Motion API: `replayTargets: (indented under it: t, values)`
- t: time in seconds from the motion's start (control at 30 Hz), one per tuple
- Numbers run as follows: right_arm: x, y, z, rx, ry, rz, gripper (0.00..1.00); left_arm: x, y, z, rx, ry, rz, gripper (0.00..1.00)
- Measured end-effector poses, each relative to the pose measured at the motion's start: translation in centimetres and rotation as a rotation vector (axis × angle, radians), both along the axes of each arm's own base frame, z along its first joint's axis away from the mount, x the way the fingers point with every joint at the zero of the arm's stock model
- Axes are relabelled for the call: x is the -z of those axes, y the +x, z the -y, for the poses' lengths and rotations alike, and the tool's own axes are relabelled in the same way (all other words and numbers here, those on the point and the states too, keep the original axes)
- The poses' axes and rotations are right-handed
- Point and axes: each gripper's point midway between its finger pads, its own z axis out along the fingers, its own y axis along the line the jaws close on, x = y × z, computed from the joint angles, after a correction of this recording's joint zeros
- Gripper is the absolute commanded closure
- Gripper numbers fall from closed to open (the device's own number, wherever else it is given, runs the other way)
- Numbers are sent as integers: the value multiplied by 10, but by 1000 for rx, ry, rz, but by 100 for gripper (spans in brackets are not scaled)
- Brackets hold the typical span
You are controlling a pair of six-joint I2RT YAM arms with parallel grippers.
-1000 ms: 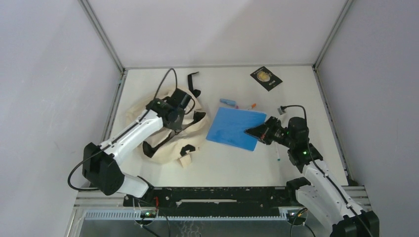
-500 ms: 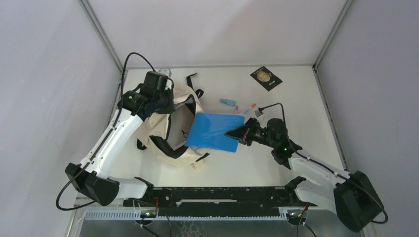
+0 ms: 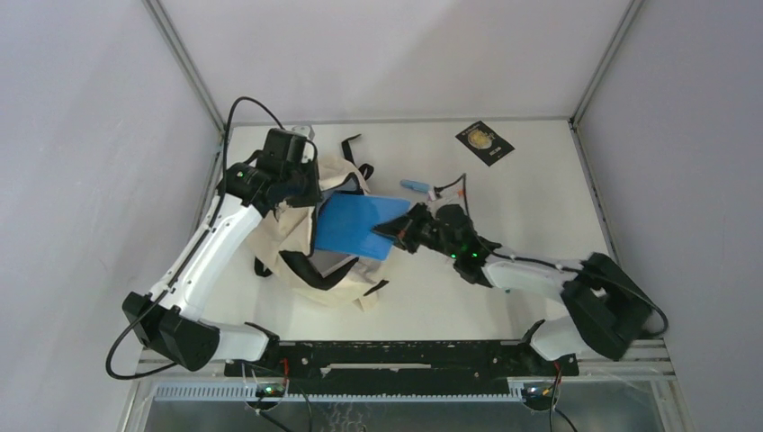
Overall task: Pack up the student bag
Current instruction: Place the files in the student bag.
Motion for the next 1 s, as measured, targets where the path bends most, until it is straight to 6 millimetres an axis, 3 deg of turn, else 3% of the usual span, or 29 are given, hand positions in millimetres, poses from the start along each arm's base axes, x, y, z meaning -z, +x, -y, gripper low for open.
replayTargets:
  t: [0.13, 0.27, 0.4, 0.47, 0.6, 0.77, 1.0]
  values:
    - [11, 31, -36, 58, -38, -28, 100, 1, 9, -8, -54, -14, -3, 100]
    - [35, 64, -78, 106, -83, -55, 100, 1, 20, -18, -105, -43, 1, 100]
    - [55, 84, -110, 111, -145, -12, 43, 8, 27, -15, -94, -70, -29, 100]
    - [57, 88, -122, 90, -158, 18, 26, 14, 32, -10, -83, -81, -49, 100]
    - [64, 77, -126, 35, -199, 37, 14, 20, 38, -9, -75, -92, -70, 100]
    - [85, 49, -125, -54, -281, 26, 5, 18, 44, -13, -89, -105, -69, 100]
    - [71, 22, -114, -161, -349, 50, 5, 23, 48, -15, -95, -113, -90, 100]
